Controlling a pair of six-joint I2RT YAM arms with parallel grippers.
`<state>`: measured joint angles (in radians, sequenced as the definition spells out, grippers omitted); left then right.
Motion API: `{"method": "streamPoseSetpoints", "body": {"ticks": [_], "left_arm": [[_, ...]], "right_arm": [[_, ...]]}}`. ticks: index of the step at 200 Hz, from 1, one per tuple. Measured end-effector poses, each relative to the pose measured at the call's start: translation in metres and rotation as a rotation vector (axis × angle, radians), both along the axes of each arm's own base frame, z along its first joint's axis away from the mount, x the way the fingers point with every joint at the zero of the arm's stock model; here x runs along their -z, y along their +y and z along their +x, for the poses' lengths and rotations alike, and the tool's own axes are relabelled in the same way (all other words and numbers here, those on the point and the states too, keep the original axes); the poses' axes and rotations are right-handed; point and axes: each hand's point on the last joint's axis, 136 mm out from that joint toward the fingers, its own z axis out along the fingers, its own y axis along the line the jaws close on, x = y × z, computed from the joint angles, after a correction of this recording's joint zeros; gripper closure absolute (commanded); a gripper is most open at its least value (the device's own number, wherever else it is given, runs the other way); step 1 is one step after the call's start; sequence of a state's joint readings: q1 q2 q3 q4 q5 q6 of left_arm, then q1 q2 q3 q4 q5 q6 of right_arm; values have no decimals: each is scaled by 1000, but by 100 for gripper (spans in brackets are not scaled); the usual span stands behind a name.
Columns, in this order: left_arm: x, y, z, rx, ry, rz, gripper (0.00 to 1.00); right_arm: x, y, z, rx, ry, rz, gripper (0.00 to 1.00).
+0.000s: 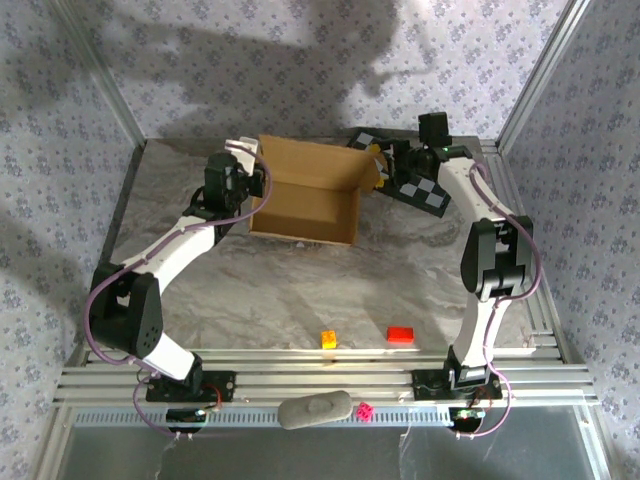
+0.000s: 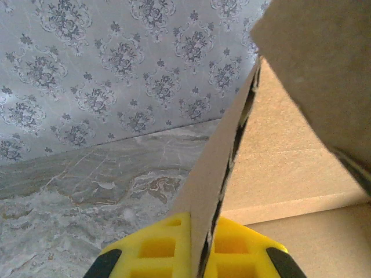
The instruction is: Fold the paper box
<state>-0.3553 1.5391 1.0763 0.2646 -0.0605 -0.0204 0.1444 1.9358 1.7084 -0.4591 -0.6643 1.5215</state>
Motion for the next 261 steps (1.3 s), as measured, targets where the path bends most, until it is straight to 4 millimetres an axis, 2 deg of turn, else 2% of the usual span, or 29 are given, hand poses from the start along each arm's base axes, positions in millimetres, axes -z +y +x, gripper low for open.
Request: {"method": "streamPoseSetpoints", "body": {"ticks": [27,61,180,233,251,261], "left_arm": [[0,0,0,-1,0,0,100],[0,3,1,-16,1,-4,100],[-2,8,3,-53,-5,-16,100],[-5,11,5,-72,-19,-21,100],[-3,11,6,-74,-16,-22,100],[-1,11,7,-76,-13,-20,100]], "right_arm": [[-9,11,5,-7,-18,22,31],[-9,20,2,-12,-2,34,33],[-2,29,-5,10,68,61,47],[-2,32,-7,30,107,82,58],[-2,32,-7,40,120,92,55],[-2,32,-7,45,128,97,48]]}}
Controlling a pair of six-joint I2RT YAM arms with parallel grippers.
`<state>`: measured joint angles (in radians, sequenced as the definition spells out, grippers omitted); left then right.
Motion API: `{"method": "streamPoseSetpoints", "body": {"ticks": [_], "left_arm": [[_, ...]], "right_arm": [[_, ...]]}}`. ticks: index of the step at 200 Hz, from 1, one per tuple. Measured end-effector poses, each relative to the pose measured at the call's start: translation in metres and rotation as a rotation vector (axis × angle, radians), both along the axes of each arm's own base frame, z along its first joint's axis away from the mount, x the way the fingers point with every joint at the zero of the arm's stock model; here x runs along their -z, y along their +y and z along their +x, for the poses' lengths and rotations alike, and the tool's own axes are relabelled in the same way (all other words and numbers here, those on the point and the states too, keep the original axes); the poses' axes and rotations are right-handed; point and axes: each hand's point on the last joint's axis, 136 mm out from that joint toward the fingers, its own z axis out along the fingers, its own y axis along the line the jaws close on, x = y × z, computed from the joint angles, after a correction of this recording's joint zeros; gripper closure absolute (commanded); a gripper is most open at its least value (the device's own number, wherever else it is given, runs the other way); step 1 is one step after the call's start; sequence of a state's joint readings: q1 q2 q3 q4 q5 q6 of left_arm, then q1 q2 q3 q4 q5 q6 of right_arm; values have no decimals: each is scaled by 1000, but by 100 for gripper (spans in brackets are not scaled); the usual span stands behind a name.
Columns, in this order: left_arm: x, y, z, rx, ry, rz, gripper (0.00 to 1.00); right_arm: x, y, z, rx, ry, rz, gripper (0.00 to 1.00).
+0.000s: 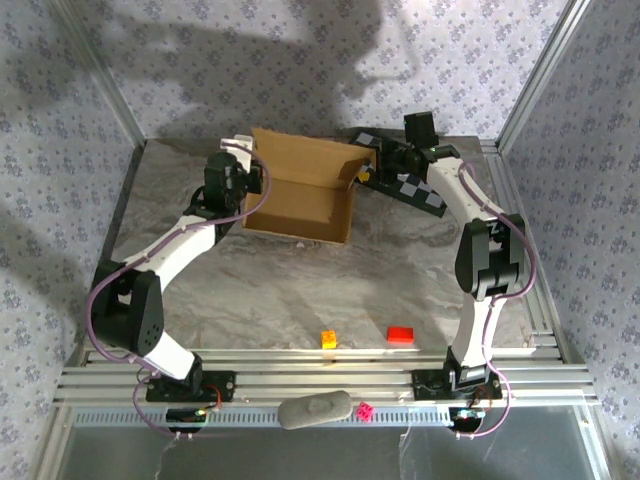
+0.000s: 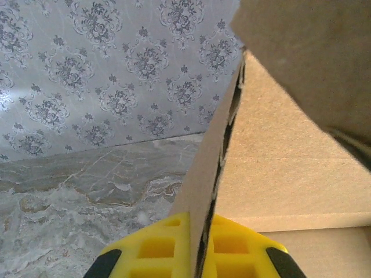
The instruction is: Fold the paper box
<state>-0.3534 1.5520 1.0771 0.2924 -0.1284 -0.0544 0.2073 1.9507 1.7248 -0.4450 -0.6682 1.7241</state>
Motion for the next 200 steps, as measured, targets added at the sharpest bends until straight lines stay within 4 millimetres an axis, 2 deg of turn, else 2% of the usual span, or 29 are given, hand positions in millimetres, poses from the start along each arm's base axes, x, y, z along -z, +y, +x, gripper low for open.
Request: {"method": "streamPoseSetpoints", "body": {"ticks": [17,72,99,146,161,200], "left_arm": [[3,0,1,-1,6,2,100],[6,0,2,-4,11,5,100],[6,2,3,-16,9,7,100],[4,3,5,-29,1,5,100],[3,3,5,-30,0,5,100],[2,6,6,-44,-8,5,100]], "right_arm": [[0,0,-1,7,16,8,43],[5,4,-9,-11,65,20,42],[7,9,-7,-16,77,22,40],[19,16,-5,-24,109,26,45],[20,16,-5,-24,118,30,50],[20,17,-6,-13,139,47,74]]}}
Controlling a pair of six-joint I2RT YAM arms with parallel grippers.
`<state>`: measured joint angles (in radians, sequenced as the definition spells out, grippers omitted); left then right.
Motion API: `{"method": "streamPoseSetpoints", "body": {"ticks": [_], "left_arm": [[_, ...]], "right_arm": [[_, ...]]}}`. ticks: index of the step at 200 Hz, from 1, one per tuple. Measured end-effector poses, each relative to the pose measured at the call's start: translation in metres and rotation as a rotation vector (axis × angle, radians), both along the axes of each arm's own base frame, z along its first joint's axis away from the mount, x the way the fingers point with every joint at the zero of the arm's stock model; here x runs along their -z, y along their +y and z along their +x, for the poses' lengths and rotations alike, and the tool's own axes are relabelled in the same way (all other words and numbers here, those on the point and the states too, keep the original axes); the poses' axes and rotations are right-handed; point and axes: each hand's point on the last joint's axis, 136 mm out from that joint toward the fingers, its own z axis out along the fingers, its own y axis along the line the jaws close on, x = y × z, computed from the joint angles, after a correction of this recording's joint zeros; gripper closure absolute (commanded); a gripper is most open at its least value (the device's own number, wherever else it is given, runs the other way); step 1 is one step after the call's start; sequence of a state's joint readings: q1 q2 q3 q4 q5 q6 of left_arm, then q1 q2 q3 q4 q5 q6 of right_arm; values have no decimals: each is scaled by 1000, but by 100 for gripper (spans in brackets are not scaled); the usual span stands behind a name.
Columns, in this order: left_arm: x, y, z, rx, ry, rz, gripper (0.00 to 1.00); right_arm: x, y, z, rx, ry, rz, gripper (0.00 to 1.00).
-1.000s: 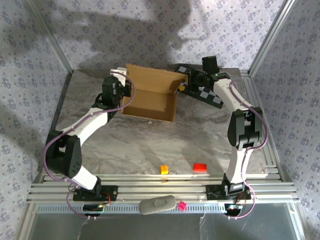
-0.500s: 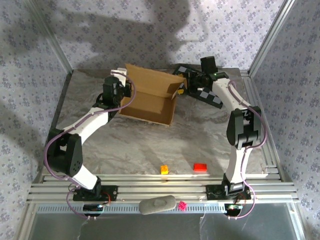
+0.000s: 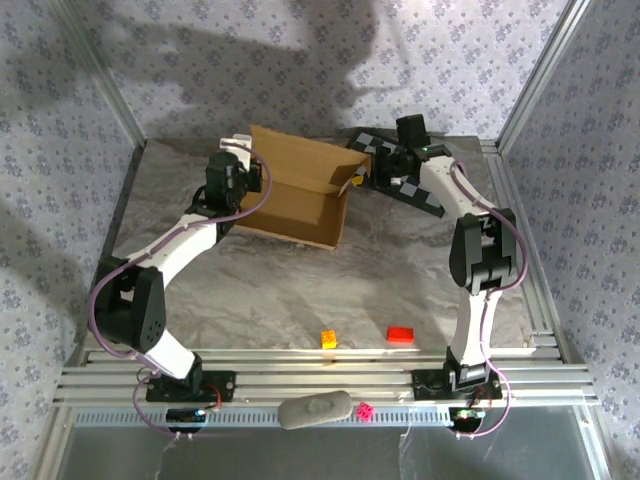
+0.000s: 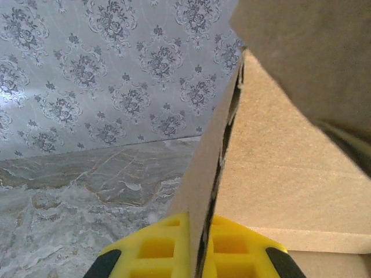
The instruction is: Fold the paper box
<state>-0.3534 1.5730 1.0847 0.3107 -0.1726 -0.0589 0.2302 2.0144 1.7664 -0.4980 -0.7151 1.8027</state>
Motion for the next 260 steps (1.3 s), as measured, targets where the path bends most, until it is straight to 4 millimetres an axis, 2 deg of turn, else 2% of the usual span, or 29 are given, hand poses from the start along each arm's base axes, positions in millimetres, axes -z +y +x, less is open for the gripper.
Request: {"method": "streamPoseSetpoints", "body": {"ticks": [32,48,132,150,192,225,260], "left_arm": [[-3,0,1,-4,-10,-6,100],[-5,-1,1,-4,-18,-8,100],[-5,1,1,-18,-21,-11,100],[-3,1,1,-25,-11,-20,86],[10,-13,-8,19,70,-108,62],[16,-19,-21,50,157,-197,37],[0,-16,-46,45,220,-316,30]], "right_arm": [[-1,0,2,22,18,16,89],[0,1,3,38,30,29,100],[6,3,6,77,56,61,100],[6,3,6,78,53,59,100],[13,2,0,30,19,0,100],[20,1,-7,-23,-10,-62,100],[14,5,-10,-95,-65,-113,100]]}}
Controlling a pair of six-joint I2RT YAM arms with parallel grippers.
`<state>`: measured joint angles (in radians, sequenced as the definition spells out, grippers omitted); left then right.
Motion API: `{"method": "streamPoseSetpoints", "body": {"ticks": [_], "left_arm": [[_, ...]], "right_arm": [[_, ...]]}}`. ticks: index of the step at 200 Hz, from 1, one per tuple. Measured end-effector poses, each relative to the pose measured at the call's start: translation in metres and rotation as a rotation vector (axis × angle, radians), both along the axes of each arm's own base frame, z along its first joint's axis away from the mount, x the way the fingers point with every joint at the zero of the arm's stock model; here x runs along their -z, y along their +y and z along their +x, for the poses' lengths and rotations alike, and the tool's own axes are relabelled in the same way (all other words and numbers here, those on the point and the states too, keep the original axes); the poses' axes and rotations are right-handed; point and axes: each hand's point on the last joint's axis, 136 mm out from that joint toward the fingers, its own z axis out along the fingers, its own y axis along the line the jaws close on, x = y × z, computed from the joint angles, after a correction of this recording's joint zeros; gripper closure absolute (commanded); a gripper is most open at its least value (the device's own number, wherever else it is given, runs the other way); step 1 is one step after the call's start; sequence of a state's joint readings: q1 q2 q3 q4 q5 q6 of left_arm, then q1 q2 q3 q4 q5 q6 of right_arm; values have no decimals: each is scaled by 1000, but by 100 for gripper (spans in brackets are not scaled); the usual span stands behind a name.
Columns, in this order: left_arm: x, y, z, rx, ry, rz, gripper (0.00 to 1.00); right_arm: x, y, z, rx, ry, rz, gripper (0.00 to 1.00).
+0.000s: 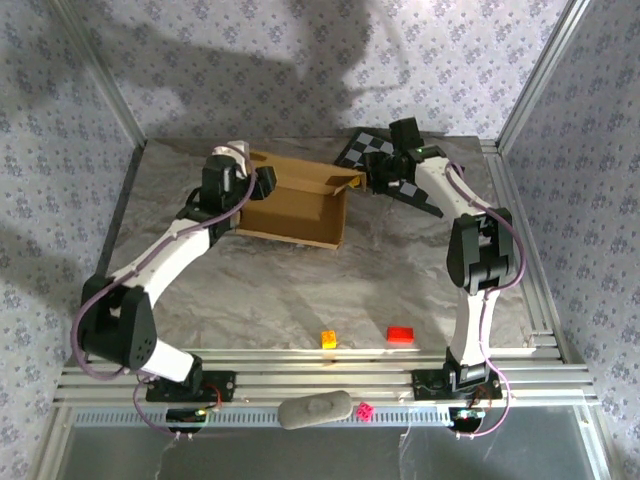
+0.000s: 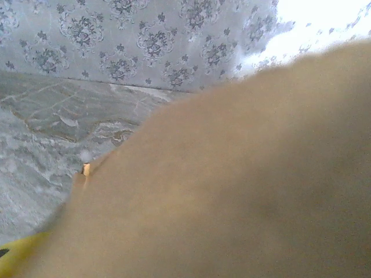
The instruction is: Fold the paper box
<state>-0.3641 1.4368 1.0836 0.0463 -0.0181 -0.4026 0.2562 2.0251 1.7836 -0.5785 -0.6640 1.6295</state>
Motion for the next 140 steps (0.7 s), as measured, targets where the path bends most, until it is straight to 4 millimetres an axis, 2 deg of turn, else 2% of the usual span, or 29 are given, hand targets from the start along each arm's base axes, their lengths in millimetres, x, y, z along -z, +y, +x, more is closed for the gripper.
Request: {"method": "streamPoseSetpoints", "body": {"ticks": [27,74,109,123,140], "left_arm": [[-14,10,-25,-36,80,-109,28],[-46,27,-60,-117,195,-376,30],[-52,32,-75,-159,293,-502,32],[-57,47,-76,-208,318,-524,34],[-66,84,-67,-301,318,-551,34]], "right_arm": [[-4,-1,-1,-38,-42,-37,100],[10,-7,-4,-75,-44,-100,100],[23,-7,0,-90,-36,-125,100],[25,-7,2,-102,-42,-136,100],[23,-7,2,-117,-53,-148,100]]}}
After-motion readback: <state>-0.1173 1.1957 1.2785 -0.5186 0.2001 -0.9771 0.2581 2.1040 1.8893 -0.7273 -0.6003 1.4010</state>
